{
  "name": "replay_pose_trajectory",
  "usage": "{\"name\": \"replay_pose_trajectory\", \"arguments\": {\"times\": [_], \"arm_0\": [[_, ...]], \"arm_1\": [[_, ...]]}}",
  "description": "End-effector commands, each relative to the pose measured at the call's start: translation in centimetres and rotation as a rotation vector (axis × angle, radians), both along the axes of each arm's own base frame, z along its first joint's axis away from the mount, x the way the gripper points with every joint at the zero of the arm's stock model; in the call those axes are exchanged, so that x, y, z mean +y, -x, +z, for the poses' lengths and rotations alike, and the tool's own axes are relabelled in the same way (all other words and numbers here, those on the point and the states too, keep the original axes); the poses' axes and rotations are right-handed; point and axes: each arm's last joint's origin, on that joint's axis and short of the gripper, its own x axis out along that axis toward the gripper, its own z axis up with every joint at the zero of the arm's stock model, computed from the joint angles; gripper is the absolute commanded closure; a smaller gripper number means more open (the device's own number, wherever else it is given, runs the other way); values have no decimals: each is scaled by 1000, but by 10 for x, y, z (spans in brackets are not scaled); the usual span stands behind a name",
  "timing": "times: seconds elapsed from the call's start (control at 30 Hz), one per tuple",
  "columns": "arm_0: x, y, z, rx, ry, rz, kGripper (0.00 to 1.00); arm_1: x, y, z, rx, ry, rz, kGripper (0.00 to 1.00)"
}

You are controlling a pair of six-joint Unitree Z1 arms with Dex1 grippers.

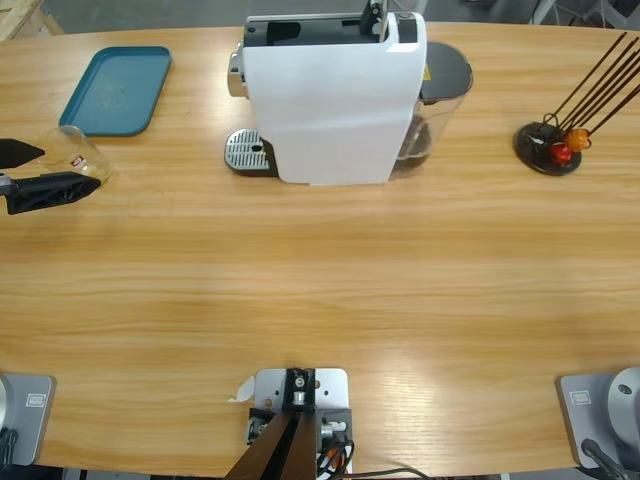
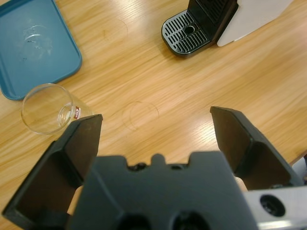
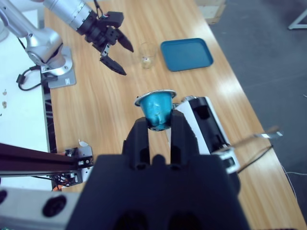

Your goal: Pour coffee

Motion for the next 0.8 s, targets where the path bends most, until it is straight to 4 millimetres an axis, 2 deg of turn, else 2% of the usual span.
{"name": "replay_pose_trajectory", "arguments": {"times": [0.03,0.43,0.63,0.8], "arm_0": [[4,7,-8,7,2,1,27],[4,7,-9,8,1,1,27],[4,7,-9,7,2,1,27],[4,7,-9,7,3,2,27]], "arm_1": [[58,-31,-37,28,121,104,989],[111,-74,-84,49,233,87,986],[125,-88,-102,36,295,39,984],[126,-98,-109,12,336,-14,975]]}}
